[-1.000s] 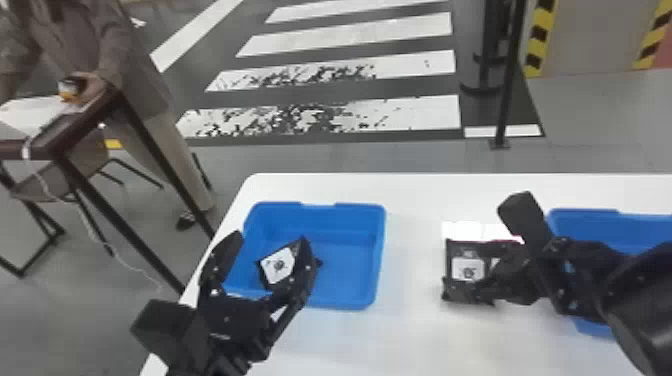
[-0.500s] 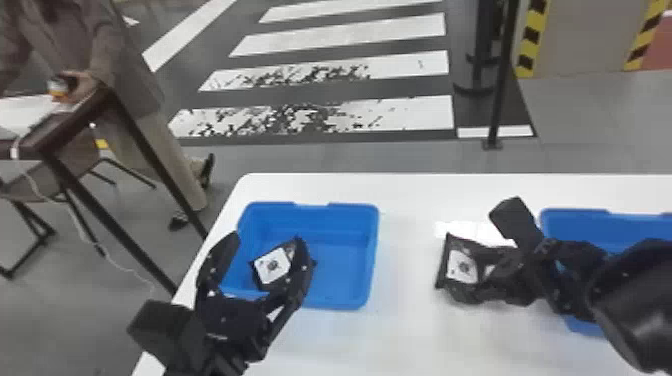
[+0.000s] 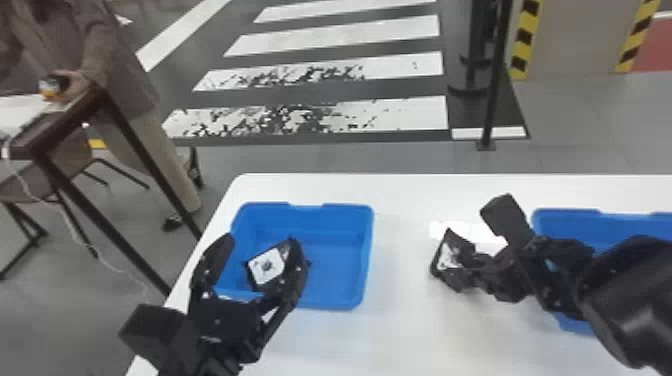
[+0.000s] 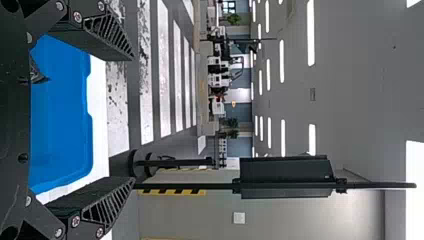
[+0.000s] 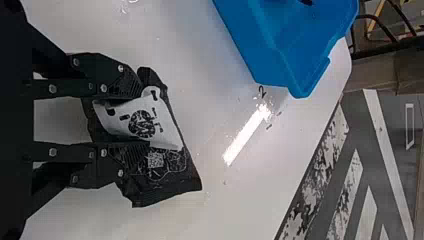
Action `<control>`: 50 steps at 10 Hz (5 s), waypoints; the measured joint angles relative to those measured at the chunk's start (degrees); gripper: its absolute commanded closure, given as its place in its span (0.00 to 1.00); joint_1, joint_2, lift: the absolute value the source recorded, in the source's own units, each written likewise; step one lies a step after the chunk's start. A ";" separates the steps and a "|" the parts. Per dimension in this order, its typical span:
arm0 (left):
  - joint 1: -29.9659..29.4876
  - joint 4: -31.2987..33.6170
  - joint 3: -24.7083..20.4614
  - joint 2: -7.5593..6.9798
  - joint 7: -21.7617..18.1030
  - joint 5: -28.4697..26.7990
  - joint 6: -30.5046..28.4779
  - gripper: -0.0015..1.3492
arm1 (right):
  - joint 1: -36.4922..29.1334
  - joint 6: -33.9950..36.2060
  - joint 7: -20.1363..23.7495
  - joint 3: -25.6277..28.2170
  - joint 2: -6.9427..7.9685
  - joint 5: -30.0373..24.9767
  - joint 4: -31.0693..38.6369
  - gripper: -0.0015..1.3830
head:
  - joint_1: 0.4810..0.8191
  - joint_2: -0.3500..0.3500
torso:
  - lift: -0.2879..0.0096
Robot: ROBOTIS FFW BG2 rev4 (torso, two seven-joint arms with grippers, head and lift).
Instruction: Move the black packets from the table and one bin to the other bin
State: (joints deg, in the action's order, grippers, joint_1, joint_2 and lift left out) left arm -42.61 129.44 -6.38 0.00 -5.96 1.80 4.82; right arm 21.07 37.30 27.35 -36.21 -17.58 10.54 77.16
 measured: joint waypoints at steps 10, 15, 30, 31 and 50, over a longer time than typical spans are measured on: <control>-1.67 0.00 -1.83 0.00 -0.58 1.38 3.53 0.14 | -29.09 3.82 -2.06 41.98 2.62 -16.70 36.62 0.91 | 0.63 0.46 | 0.60; -0.56 -0.19 -1.89 0.00 -1.23 -0.37 0.97 0.13 | -37.74 -7.49 1.22 50.46 3.82 -15.77 38.23 0.07 | 0.63 0.37 | 0.60; 33.82 -17.66 -3.04 -7.04 -27.60 -30.29 -44.81 0.27 | -55.95 -20.85 4.48 57.47 8.03 -2.02 43.02 0.08 | 0.63 0.53 | 0.60; 36.08 -21.10 -1.82 -7.67 -29.56 -30.02 -47.22 0.27 | -55.78 -20.85 4.48 57.45 8.07 -1.98 42.75 0.08 | 0.63 0.52 | 0.60; 35.15 -19.33 -7.13 -6.92 -31.19 -20.96 -54.68 0.90 | -54.24 -20.68 5.49 56.31 7.82 -1.90 40.70 0.08 | 0.63 0.55 | 0.60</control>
State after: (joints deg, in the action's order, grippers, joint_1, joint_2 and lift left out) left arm -7.47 110.12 -13.51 -6.92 -37.15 -19.15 -49.86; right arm -33.17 16.62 32.84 20.10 -9.76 8.64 117.86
